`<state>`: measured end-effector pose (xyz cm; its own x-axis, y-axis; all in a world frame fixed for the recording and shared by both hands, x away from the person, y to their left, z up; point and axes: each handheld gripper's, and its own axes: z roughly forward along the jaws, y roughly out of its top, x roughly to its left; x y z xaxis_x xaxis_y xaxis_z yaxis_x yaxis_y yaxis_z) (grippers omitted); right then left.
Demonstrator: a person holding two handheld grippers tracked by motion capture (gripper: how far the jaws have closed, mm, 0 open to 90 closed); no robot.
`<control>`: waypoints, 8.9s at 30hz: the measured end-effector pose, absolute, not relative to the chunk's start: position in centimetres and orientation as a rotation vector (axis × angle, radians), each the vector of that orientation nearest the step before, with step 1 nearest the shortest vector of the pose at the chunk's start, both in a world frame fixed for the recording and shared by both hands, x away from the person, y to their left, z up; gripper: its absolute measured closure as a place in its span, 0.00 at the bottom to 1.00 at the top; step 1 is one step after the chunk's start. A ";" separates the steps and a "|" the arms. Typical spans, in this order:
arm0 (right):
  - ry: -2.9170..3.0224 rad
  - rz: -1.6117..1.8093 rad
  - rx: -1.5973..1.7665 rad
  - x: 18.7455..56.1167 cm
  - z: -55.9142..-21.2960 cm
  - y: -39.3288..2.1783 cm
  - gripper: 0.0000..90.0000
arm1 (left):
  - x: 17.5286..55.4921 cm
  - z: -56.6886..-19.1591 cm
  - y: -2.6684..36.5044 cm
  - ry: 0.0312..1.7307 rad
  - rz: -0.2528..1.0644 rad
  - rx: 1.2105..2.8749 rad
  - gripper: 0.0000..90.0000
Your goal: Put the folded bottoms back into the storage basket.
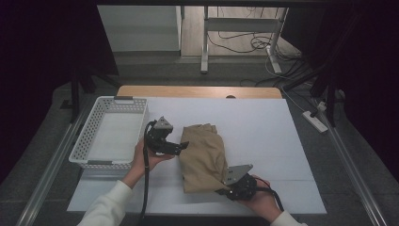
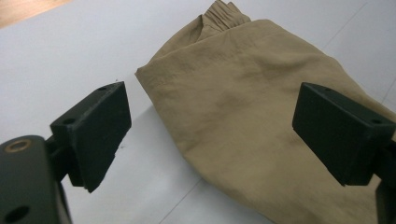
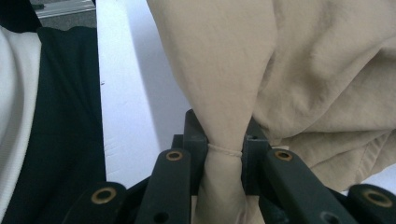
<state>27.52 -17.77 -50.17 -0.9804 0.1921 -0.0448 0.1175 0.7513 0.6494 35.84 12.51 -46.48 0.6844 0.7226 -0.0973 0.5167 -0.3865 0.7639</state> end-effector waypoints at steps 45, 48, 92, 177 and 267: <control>2.840 1.035 0.239 27.5 -50.3 -17.7 0.86 | 42.1 -49.4 9.9 0.992 0.251 2.148 0.13; 2.842 1.038 0.239 27.5 -50.4 -17.7 0.86 | 42.5 -49.8 9.6 0.979 0.241 2.160 0.12; 2.837 1.030 0.238 27.5 -50.4 -17.7 0.86 | 43.8 -52.4 9.0 0.839 -0.025 2.220 0.54; 2.698 1.291 0.226 26.6 -48.3 -17.7 0.86 | 39.5 -45.3 11.5 0.717 0.103 2.127 0.68; 2.576 1.476 0.095 28.1 -43.7 -11.1 0.86 | 35.6 -38.8 20.8 0.756 0.240 1.979 0.69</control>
<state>28.07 -11.13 -43.66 -0.9834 0.1397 -0.1160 -0.0295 0.5076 0.8611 35.57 20.79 -38.80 0.7879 0.5998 -0.1397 0.4089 -0.3398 0.8469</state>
